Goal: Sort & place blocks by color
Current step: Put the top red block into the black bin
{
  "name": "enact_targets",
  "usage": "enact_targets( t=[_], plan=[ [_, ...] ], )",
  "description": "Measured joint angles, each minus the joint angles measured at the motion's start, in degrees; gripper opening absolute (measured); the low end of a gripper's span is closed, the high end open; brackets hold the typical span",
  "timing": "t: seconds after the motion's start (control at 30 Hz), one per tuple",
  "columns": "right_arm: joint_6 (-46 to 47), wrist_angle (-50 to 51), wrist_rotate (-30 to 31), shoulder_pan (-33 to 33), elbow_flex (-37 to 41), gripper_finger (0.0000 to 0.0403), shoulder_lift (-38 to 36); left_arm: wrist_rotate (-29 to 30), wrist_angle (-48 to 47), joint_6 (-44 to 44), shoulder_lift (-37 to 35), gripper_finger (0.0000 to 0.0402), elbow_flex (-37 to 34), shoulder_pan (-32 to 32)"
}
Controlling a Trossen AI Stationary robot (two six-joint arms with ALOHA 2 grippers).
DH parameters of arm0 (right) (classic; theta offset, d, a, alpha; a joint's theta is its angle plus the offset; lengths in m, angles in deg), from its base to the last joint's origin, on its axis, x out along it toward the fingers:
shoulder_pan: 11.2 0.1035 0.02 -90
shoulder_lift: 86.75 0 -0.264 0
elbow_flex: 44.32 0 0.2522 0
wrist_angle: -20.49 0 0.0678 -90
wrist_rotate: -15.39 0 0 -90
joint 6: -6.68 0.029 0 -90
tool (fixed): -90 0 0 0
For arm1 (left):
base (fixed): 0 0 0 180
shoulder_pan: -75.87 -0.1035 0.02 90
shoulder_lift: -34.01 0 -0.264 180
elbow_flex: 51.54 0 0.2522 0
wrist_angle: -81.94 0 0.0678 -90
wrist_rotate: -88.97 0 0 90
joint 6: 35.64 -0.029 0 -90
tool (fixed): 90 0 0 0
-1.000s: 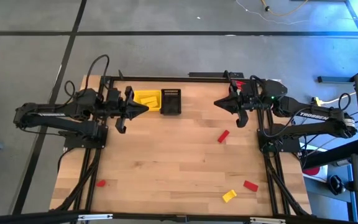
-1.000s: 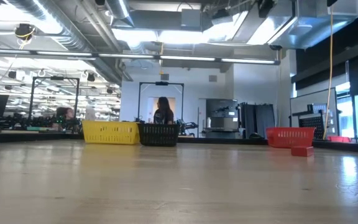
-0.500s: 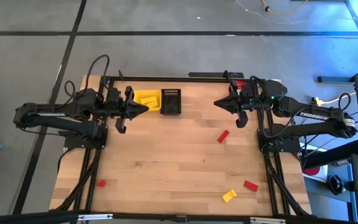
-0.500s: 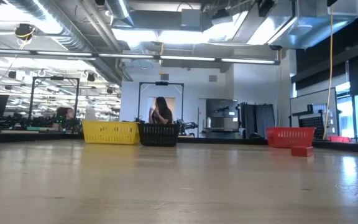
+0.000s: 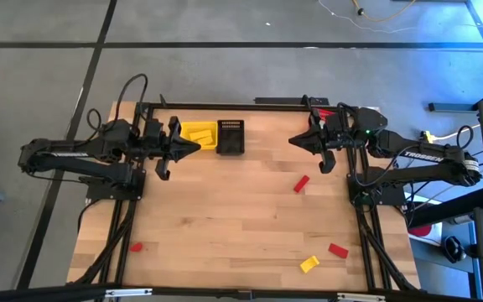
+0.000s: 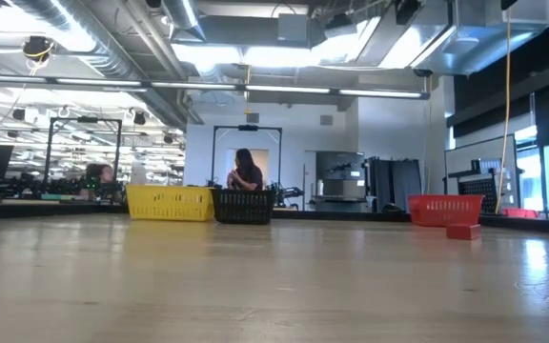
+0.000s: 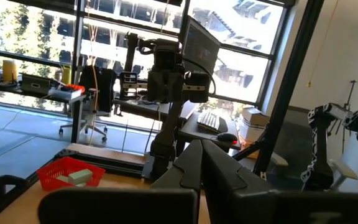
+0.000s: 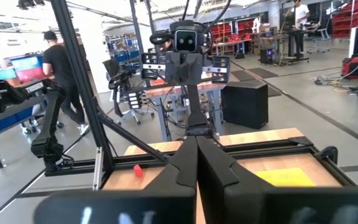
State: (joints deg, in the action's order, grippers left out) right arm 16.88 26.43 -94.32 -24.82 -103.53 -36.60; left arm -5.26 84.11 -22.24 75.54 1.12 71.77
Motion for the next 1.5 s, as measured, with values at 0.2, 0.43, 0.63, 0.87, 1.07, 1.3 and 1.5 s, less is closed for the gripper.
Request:
enact_targets(
  t=[0.2, 0.43, 0.63, 0.87, 1.07, 1.3, 1.5],
  plan=[
    [0.11, 0.0, -0.31, 0.0, 0.0, 0.0, 0.0, 0.0, -0.01, 0.01, 0.0, 0.0002, 0.0, 0.0],
    [0.13, 0.0, -1.6, 0.0, 0.0, 0.0, -0.02, -1.14, 0.01, 0.06, 0.0, 0.0001, 0.01, 0.0],
    [1.99, 0.09, -3.77, 0.0, 0.0, 0.0, -0.02, -1.03, 0.01, 0.14, 0.0, 0.0002, 0.01, 0.0],
    [11.51, 2.64, -15.42, -0.04, -0.04, 0.0005, -1.37, 0.98, 0.02, 0.19, 0.0, 0.0003, 0.01, 0.0],
    [12.16, 33.82, -20.5, -0.5, -8.93, 0.0007, -1.13, 2.26, 0.05, 0.19, 0.0, 0.0003, 0.01, 0.0],
    [10.65, 61.11, -10.06, -0.52, -19.91, 0.0058, 7.53, 3.74, 0.18, 0.18, 0.0, 0.0002, 0.01, 0.0],
    [22.56, 71.71, -3.46, -0.4, -15.53, 0.0178, 15.17, 3.74, 0.19, 0.04, 0.01, 0.0001, 0.03, 0.0]
  ],
)
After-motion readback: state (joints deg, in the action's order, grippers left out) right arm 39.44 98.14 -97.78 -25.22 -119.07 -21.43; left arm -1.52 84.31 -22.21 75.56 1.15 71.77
